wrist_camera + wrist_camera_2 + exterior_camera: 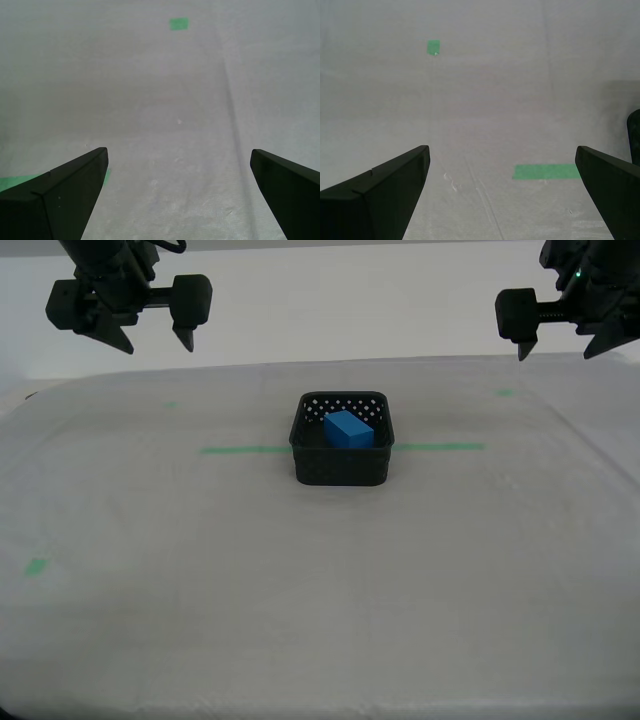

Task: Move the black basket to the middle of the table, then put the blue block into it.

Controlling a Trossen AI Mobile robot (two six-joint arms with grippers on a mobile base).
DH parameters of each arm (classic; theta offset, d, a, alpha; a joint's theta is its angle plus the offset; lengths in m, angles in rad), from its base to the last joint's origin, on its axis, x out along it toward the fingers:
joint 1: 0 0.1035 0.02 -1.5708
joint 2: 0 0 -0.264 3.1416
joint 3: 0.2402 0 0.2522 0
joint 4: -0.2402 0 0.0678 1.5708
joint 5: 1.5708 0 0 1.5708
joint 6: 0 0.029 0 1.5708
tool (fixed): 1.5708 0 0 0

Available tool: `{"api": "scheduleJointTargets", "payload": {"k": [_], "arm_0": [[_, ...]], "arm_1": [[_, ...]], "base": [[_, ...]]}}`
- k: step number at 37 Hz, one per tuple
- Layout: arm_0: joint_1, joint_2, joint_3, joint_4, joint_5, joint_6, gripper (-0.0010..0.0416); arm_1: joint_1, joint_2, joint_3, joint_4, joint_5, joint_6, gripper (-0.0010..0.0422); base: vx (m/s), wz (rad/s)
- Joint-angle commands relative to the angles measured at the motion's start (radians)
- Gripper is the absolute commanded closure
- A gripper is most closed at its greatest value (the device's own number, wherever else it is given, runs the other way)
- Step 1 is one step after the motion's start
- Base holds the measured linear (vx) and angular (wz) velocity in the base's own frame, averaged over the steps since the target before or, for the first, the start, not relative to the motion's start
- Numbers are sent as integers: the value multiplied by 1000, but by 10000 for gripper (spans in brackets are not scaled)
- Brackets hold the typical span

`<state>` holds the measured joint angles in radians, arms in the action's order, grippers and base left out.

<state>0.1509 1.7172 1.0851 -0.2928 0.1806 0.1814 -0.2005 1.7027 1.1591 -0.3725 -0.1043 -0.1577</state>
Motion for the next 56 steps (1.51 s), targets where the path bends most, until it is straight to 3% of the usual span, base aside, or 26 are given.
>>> {"api": "scheduleJointTargets", "payload": {"k": [1, 56], "arm_0": [[0, 0, 0, 1, 0, 1, 7], [0, 0, 0, 1, 0, 1, 7]], "arm_1": [[1, -1, 0, 1, -4, 0, 12], [0, -1, 0, 1, -4, 0, 12]], "base": [[0, 0], [0, 0]]}}
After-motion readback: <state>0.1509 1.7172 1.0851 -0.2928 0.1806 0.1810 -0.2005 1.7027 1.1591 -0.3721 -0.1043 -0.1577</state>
